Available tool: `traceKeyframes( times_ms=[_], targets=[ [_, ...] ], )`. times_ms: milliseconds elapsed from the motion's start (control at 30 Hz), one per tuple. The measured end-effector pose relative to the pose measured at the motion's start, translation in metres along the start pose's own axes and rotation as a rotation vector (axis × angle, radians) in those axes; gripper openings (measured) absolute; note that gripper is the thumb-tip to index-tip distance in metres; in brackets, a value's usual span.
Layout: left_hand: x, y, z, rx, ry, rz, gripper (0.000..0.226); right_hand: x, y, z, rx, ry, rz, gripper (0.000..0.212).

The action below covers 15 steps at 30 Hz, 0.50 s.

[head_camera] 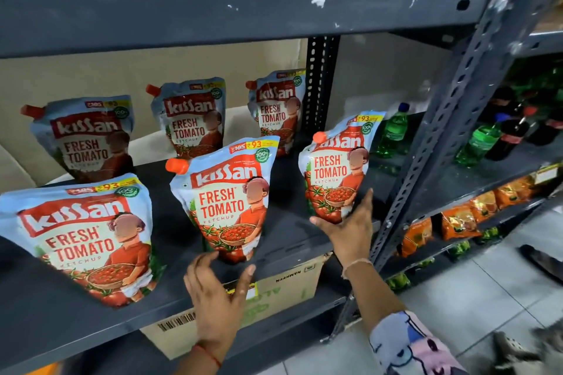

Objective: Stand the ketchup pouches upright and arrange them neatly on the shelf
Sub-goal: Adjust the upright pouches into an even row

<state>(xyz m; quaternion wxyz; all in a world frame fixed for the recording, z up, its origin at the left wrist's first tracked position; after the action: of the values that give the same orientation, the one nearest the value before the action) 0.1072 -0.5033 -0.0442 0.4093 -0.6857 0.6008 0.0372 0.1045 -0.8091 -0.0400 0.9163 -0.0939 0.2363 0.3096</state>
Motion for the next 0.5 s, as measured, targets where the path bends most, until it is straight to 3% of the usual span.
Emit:
traceKeyframes(
  times_ms=[167, 300, 500],
  targets=[
    [0.002, -0.001, 0.015, -0.144, 0.11, 0.054, 0.098, 0.018, -0.009, -0.006, 0.013, 0.034, 0.0, 0.128],
    [0.003, -0.001, 0.021, -0.222, 0.146, 0.067, 0.078, 0.017, -0.012, -0.019, 0.052, -0.063, -0.041, 0.113],
    [0.002, -0.003, 0.018, -0.208, 0.124, 0.046, 0.074, 0.017, -0.016, -0.024, 0.058, -0.051, -0.051, 0.107]
  ],
)
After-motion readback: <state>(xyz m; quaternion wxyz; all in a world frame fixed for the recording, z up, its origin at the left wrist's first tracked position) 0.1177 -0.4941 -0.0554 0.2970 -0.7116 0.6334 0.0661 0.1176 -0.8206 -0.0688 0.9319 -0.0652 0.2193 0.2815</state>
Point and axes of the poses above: each hand's wrist, its own y-axis away from the middle knuckle, its own x-axis out of the palm, z = x × y, the point moved 9 cm from there along -y, towards the middle knuckle, and after that the axes turned 12 degrees about x, right-handed, at the moved point
